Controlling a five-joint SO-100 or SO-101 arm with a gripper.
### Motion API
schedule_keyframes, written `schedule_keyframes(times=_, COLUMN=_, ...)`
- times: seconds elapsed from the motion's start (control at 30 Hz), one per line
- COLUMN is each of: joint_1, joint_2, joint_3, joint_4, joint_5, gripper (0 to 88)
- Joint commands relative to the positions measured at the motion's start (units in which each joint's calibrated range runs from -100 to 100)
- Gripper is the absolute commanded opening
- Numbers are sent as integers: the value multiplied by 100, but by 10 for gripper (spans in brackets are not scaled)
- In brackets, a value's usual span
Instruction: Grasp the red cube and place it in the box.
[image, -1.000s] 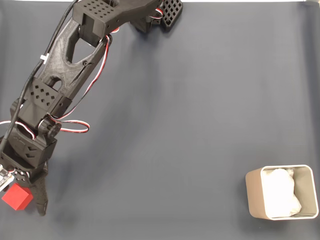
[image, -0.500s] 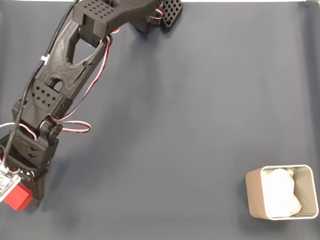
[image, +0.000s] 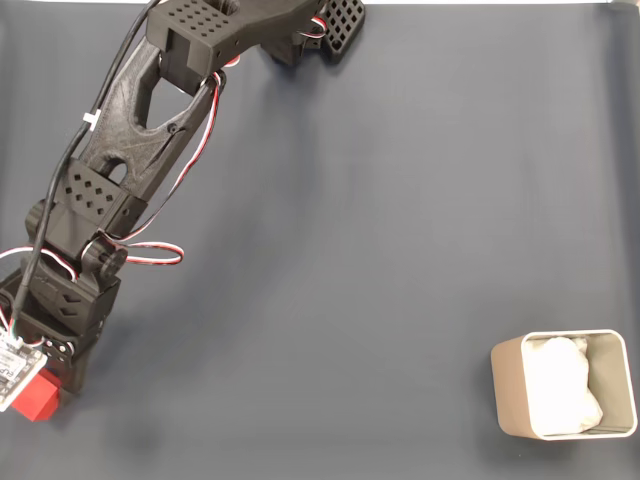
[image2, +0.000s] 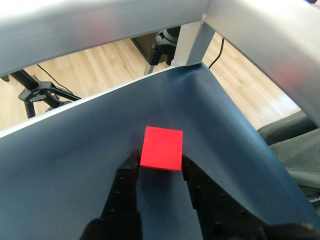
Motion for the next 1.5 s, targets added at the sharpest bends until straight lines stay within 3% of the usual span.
schedule_keyframes(times=0.0, joint_1=-57, joint_2=-224, joint_3=-88, joint_4=19, joint_5=44, gripper=142)
schedule_keyframes(times=0.63, joint_1=-28, joint_2=-562, joint_3=167, joint_4=92, joint_5=24, gripper=93)
schedule_keyframes(times=1.07, joint_1=-305, joint_2=-2754, joint_3=1910, joint_4=658, joint_5=-88, gripper=67)
schedule_keyframes(times=1.47, joint_1=-1349, joint_2=-4661, joint_3=3041, joint_4=1076, joint_5=-176, gripper=63)
